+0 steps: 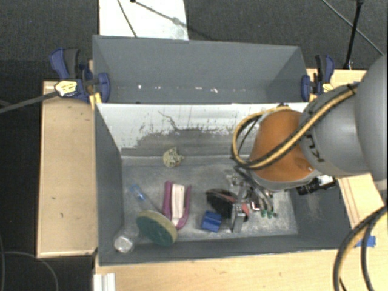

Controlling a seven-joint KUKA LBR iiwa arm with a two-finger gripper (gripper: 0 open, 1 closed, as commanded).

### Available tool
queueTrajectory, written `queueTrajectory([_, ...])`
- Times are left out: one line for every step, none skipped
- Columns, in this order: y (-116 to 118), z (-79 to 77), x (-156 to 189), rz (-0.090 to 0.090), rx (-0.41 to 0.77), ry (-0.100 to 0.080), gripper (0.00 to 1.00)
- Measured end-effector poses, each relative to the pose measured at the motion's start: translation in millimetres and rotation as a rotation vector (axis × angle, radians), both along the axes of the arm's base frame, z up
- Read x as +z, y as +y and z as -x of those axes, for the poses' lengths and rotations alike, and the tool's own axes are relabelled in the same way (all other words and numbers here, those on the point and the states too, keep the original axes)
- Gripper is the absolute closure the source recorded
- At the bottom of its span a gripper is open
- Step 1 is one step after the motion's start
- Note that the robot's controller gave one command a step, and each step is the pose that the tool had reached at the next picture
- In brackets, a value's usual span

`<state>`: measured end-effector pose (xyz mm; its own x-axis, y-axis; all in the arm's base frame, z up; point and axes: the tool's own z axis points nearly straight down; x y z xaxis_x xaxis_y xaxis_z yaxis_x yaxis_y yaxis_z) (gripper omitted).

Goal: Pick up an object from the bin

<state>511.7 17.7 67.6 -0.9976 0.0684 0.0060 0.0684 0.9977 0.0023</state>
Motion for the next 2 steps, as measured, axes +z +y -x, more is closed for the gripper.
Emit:
queueTrajectory([-46, -23.3, 3, 0.004, 0.265, -0.012, 0.00])
queueTrajectory([22, -67.8, 4, -0.001, 0.303, -0.013, 0.00])
